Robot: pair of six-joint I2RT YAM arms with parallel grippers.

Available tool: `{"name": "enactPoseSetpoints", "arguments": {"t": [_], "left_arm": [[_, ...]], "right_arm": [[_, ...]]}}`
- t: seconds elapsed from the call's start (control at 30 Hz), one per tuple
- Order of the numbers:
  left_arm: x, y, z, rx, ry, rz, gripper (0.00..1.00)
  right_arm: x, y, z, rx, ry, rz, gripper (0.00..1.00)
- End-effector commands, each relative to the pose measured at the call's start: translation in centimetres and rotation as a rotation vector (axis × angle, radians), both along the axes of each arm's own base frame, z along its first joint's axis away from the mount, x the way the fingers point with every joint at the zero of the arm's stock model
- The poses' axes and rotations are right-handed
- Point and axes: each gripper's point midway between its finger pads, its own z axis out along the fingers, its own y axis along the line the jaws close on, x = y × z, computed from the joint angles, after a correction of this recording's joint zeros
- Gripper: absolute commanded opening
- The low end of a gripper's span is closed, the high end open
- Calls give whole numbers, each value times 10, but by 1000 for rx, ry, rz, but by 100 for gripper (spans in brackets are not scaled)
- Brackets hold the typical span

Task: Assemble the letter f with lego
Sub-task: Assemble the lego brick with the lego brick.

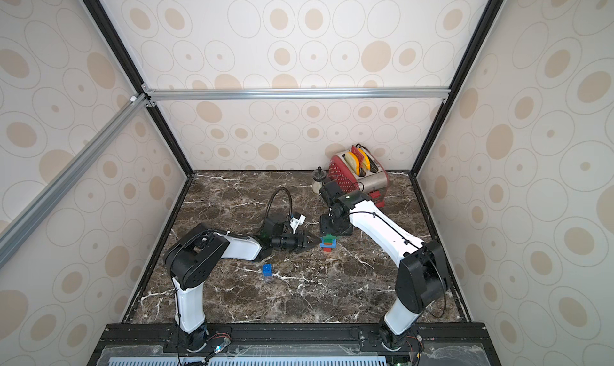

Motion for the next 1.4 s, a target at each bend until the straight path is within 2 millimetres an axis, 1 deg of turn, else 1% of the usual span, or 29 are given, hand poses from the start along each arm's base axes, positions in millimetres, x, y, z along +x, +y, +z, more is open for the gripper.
{"name": "enactPoseSetpoints", "arguments": {"t": [0.0,0.17,0.47,0.57,1.03,1.37], "left_arm": [[7,-10,8,-40,-25,-8,53],[8,-13,2,-40,-13,-4,50],[11,-15,-2,-45,-16,0,47],[12,-16,-2,-54,-16,3,47],[13,-17,-15,-43,-2,22,45],[12,-16,-23,-41,13,34,43]], "right_arm": [[1,-2,-2,-17,9,2,53],[2,-2,-6,-23,13,9,52],[3,-6,-14,-45,25,19,52],[2,-6,-17,-43,29,23,51],[7,-11,-25,-75,48,1,51],[9,-11,-29,-78,62,-13,51]]}}
